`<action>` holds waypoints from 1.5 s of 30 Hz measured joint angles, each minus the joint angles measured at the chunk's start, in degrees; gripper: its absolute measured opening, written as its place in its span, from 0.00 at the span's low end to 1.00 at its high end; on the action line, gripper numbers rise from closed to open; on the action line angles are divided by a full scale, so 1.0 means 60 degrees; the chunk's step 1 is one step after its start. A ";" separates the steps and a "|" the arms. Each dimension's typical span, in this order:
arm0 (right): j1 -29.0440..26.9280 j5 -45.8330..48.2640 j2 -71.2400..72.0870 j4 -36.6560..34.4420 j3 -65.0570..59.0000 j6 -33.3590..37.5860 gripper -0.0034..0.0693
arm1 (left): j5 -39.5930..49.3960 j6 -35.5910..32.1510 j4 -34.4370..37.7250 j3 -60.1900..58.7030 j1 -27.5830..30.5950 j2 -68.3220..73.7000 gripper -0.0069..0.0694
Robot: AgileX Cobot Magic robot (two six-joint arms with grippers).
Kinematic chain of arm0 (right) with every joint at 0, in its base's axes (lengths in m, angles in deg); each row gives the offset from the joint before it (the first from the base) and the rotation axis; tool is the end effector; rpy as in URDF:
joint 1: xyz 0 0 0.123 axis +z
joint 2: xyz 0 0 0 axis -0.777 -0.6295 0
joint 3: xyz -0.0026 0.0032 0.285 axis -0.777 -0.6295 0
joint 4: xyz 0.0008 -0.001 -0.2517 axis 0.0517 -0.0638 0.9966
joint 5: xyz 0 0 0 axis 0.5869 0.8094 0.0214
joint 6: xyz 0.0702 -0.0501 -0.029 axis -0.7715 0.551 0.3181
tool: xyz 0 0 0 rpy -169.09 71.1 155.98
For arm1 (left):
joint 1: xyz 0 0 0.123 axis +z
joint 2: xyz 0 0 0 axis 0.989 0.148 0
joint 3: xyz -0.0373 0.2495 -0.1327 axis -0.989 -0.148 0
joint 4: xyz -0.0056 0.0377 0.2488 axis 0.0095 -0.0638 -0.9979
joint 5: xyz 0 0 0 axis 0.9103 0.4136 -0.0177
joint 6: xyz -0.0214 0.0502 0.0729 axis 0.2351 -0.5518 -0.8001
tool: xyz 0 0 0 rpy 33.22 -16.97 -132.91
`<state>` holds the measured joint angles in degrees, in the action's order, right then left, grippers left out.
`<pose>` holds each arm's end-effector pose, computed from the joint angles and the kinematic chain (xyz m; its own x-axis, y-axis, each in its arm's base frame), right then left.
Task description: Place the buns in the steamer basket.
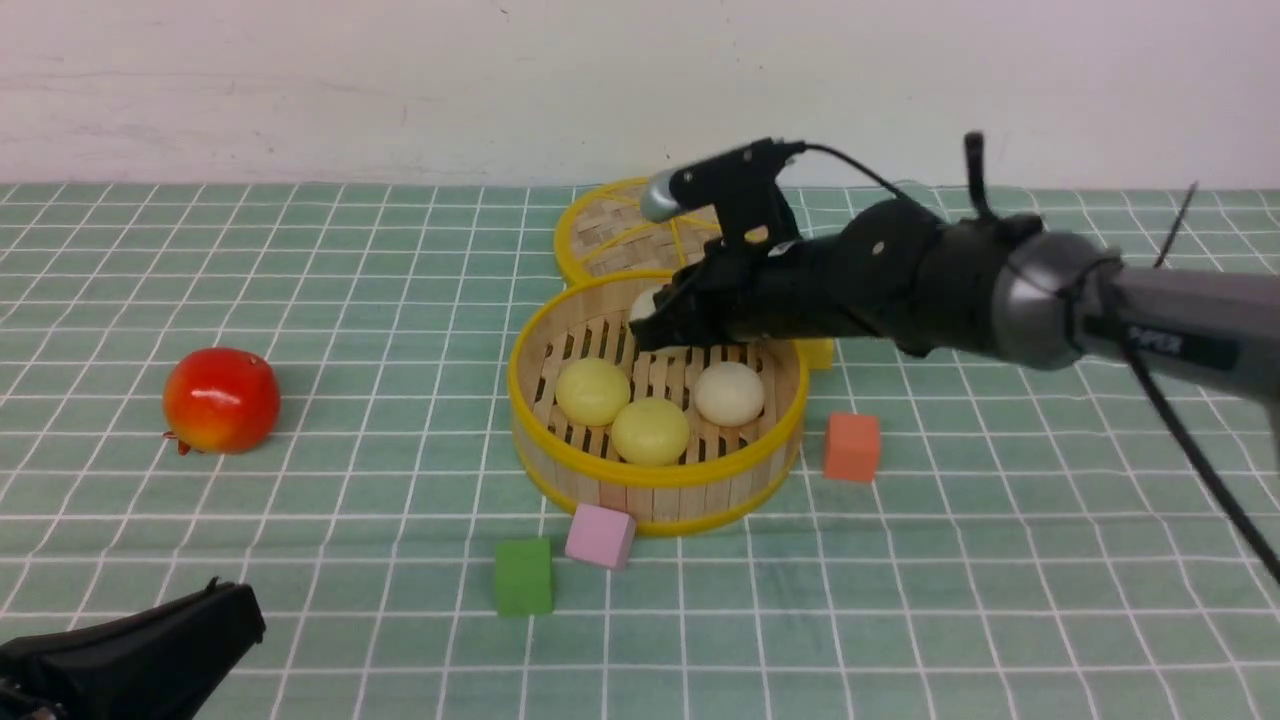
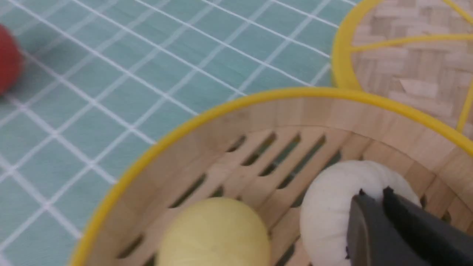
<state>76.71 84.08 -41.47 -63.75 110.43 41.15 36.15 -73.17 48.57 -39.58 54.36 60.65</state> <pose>0.4449 0.2251 0.2034 -0.4850 -0.1908 -0.8534 -0.4946 0.8647 0.0878 0.0899 -0.0488 0.2570 -0.3078 -0.2630 -0.9144 0.3927 0.8403 -0.3739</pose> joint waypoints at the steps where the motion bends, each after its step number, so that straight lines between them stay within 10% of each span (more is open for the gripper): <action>1: 0.0000 -0.0139 -0.0162 -0.0035 0.0011 0.0010 0.15 | 0.0000 0.0000 0.0000 0.0000 0.0000 0.0000 0.09; 15: -0.0182 0.1102 0.1116 -0.0062 0.0041 -0.0071 0.71 | 0.0000 0.0000 0.0000 0.0000 0.0000 0.0000 0.09; 21: -0.1106 0.5596 0.3996 0.1064 0.0110 -0.2336 0.53 | 0.0000 0.0000 0.0009 0.0000 0.0000 0.0000 0.09; 29: -0.1399 1.0049 0.6687 0.4781 -0.0608 -0.5706 0.03 | 0.0000 0.0000 0.0009 0.0000 0.0000 0.0000 0.09; 45: -0.1399 1.0735 1.0579 0.6200 -0.2107 -0.6865 0.03 | 0.0000 0.0000 0.0009 0.0000 0.0000 0.0000 0.09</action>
<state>68.31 148.49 22.01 -26.55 97.79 -0.03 36.15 -73.17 48.62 -39.58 54.36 60.65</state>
